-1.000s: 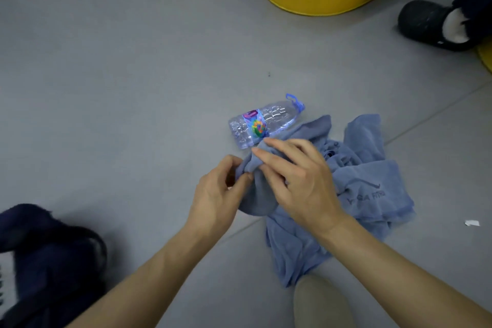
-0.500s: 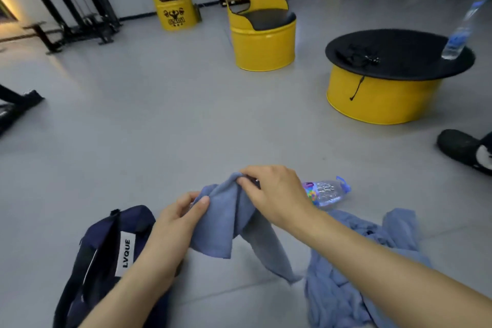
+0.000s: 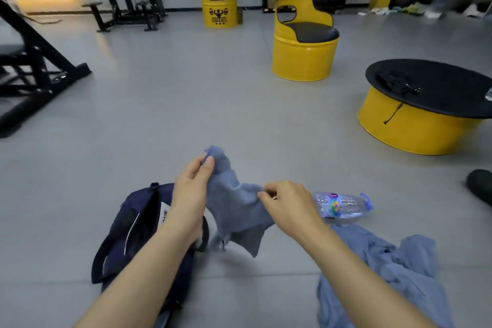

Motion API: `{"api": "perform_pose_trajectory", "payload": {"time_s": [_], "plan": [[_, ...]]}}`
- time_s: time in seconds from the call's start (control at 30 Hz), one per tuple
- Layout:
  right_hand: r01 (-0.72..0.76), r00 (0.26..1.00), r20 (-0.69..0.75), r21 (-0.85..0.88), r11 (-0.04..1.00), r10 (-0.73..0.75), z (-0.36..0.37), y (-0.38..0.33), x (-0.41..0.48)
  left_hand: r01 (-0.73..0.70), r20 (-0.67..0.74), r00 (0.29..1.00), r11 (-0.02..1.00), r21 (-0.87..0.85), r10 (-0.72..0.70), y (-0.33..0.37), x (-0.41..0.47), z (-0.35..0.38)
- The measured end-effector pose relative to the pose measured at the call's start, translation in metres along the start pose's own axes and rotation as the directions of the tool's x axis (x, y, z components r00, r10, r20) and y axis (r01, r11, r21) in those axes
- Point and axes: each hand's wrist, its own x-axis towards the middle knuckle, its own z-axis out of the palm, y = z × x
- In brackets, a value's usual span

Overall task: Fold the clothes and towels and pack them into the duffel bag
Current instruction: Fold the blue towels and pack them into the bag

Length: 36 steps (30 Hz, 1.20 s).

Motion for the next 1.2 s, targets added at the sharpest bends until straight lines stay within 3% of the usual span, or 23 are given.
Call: {"api": "perform_pose_trajectory", "payload": {"time_s": [0.13,0.3,0.43,0.53,0.6,0.7,0.87,1.0,1.13,1.2], "plan": [[0.028,0.988,0.151,0.091,0.995,-0.041,0.002,-0.007,0.0,0.041,0.113,0.993,0.992,-0.119,-0.027,0.007,0.009,-0.005],[0.095,0.995,-0.022,0.385,0.918,-0.093,0.001,-0.018,0.008,0.044,0.314,0.949,0.996,-0.083,-0.016,0.011,0.016,-0.015],[0.221,0.963,-0.006,0.582,0.782,-0.268,-0.006,-0.029,0.015,-0.024,0.348,0.938,0.998,0.053,0.004,0.016,0.013,-0.02],[0.098,0.952,0.095,0.804,0.586,-0.29,-0.014,-0.034,0.024,-0.184,0.396,0.916,0.95,0.254,0.071,0.019,0.011,-0.025],[0.015,0.949,0.154,0.851,0.526,-0.276,-0.018,-0.035,0.029,-0.247,0.439,0.895,0.908,0.337,0.08,0.02,0.009,-0.027],[0.05,0.943,0.164,0.788,0.613,-0.288,-0.022,-0.035,0.029,-0.31,0.454,0.885,0.855,0.415,0.101,0.02,0.006,-0.026],[0.245,0.944,0.072,0.499,0.831,-0.321,-0.028,-0.03,0.028,-0.375,0.378,0.91,0.73,0.571,0.172,0.01,0.014,-0.033],[0.331,0.941,-0.084,0.419,0.846,-0.327,-0.04,-0.029,0.017,-0.425,0.326,0.904,0.654,0.626,0.275,0.007,0.015,-0.038],[0.306,0.952,-0.135,0.46,0.834,-0.274,-0.057,-0.024,0.007,-0.477,0.306,0.869,0.492,0.729,0.389,0.005,0.018,-0.048],[0.288,0.95,-0.222,0.335,0.897,-0.222,-0.068,-0.018,0.008,-0.467,0.295,0.865,0.438,0.768,0.405,0.006,0.022,-0.055]]}}
